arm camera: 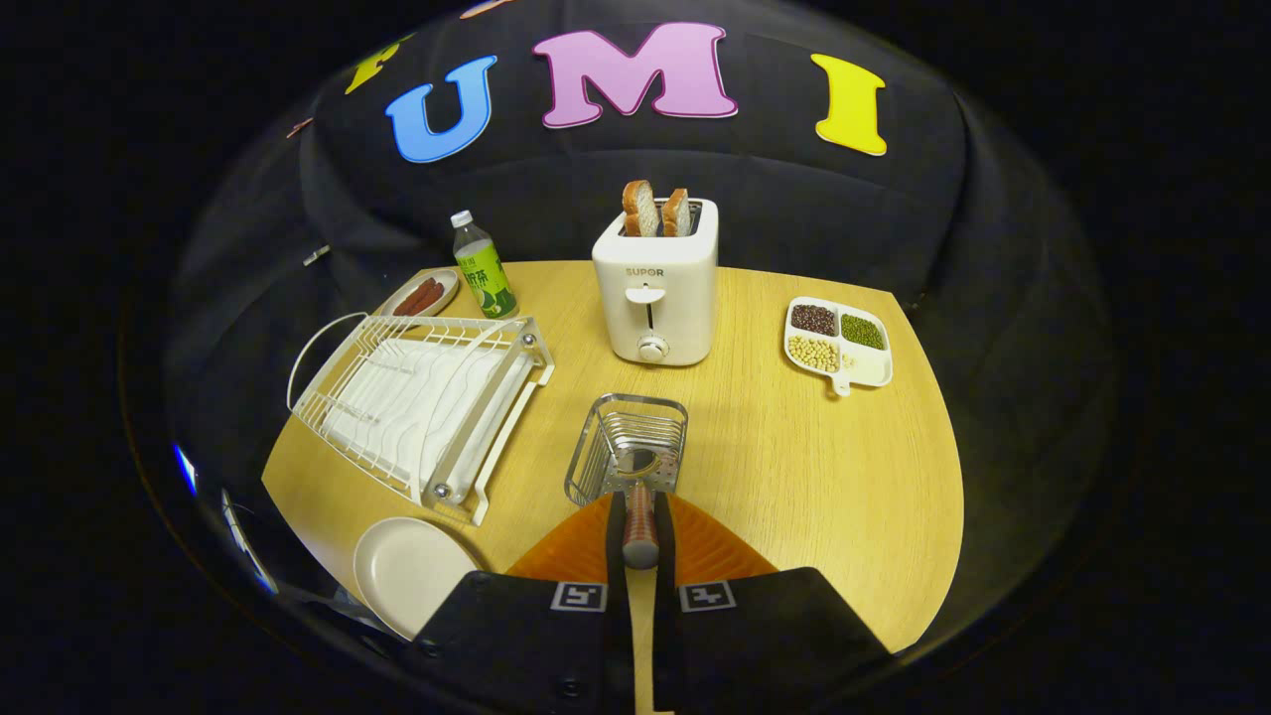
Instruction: Take the plate from the dish rack, then take the spoon from the basket and place it into the plate.
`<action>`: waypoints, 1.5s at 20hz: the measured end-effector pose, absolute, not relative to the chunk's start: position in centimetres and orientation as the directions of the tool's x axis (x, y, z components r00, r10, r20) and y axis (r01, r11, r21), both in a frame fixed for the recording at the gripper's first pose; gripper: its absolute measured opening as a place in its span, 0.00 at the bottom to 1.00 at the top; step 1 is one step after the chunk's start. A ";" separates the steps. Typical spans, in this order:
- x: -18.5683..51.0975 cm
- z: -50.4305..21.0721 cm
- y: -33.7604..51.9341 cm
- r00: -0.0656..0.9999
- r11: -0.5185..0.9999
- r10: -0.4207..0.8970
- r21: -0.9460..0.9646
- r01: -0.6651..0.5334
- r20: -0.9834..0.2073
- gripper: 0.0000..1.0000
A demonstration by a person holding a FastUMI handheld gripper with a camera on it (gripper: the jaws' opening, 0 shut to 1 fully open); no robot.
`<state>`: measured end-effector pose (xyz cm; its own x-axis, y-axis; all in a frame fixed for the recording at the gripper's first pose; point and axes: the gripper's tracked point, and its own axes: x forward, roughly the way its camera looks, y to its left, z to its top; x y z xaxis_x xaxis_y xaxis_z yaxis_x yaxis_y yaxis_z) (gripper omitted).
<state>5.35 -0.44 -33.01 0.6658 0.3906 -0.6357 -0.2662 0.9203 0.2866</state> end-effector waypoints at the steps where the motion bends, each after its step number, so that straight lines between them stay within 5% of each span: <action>1: 5.1 -32.2 -0.6 0.676 0.920 0.390 0.288 -0.265 -0.625 0.12; 12: -5.0 -20.9 4.6 0.682 0.817 0.569 0.413 -0.403 -0.459 0.12; 30: -15.2 -35.9 15.8 0.447 0.782 0.599 0.363 -0.507 -0.664 0.13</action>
